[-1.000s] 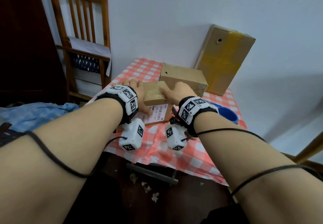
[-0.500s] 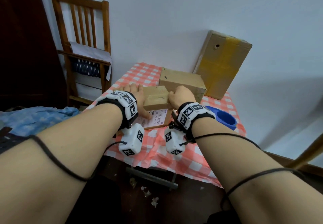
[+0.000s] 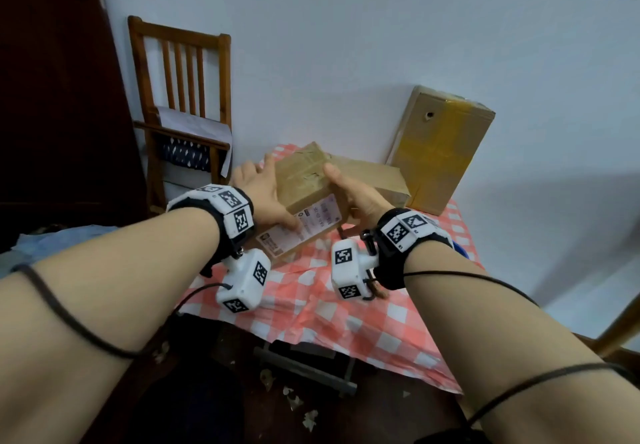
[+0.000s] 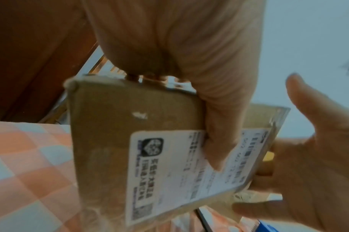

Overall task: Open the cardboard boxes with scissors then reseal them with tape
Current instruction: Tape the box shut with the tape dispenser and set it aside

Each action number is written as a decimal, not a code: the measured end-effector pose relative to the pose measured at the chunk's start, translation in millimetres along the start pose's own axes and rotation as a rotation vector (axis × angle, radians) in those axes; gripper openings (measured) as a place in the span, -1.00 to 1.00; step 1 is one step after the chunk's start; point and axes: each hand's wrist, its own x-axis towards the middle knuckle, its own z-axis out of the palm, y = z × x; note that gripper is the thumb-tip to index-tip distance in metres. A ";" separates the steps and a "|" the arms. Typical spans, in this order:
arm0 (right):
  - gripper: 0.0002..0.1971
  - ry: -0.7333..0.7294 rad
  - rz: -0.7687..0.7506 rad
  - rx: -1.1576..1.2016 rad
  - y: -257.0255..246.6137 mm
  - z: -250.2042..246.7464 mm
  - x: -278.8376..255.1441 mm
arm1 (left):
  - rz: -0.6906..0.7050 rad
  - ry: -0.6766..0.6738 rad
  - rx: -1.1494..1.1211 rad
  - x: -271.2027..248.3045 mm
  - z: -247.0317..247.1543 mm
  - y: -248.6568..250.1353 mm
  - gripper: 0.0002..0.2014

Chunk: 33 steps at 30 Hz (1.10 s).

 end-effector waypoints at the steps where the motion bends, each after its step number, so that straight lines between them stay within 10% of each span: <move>1: -0.62 -0.007 -0.004 0.013 -1.6 1.2 -2.3 | -0.006 -0.003 -0.007 -2.1 1.1 1.9 0.44; 7: -0.88 0.099 -0.122 0.061 6.2 4.6 -3.8 | -0.047 -0.026 -0.381 -6.7 -3.2 5.1 0.52; 12: -0.80 0.106 -0.137 0.057 8.6 1.1 -3.7 | 0.001 0.081 -0.594 -10.7 4.3 -1.2 -0.60; 15: -0.79 0.128 -0.140 0.062 10.0 -2.4 -3.6 | 0.038 0.108 -0.643 -8.6 4.4 -3.6 -0.76; 19: -0.82 0.160 -0.179 0.061 5.9 -4.5 -3.2 | 0.106 -0.077 -0.653 -14.9 -0.7 7.4 -0.64; 27: -0.89 0.154 -0.228 0.129 7.6 -6.0 -6.6 | 0.091 0.046 -0.620 -12.3 -7.2 9.3 -0.47; 31: -0.83 0.146 -0.245 0.163 2.2 -1.8 -8.4 | 0.129 0.033 -0.332 -11.6 -9.1 25.4 0.25; 33: -0.86 0.165 -0.278 0.134 0.1 1.2 -7.2 | 0.112 0.129 -0.183 -9.4 -4.7 29.7 0.23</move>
